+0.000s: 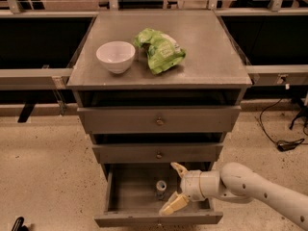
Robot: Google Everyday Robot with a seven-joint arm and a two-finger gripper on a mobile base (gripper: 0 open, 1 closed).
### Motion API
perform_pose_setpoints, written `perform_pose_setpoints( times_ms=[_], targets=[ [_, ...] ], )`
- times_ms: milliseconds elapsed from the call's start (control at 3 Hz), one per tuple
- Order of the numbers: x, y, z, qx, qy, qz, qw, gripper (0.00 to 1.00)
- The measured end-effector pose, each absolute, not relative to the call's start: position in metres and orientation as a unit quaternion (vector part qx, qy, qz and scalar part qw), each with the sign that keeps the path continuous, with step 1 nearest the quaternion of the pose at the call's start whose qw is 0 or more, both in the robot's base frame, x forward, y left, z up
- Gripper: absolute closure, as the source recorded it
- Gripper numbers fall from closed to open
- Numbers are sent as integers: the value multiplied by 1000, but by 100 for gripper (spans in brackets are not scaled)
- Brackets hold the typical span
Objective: Pick redbull can from bottom drawer and place on counter
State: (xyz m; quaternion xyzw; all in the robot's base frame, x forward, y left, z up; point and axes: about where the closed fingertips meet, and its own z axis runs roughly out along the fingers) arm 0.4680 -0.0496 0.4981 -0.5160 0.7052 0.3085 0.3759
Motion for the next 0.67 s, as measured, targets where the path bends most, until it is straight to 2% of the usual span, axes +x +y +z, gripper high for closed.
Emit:
perform_pose_setpoints(
  times_ms=[333,667],
  targets=[
    [475,-37,482,-518,687,331,387,0],
    [502,-25,468,-515,634,344,463,0]
  ],
)
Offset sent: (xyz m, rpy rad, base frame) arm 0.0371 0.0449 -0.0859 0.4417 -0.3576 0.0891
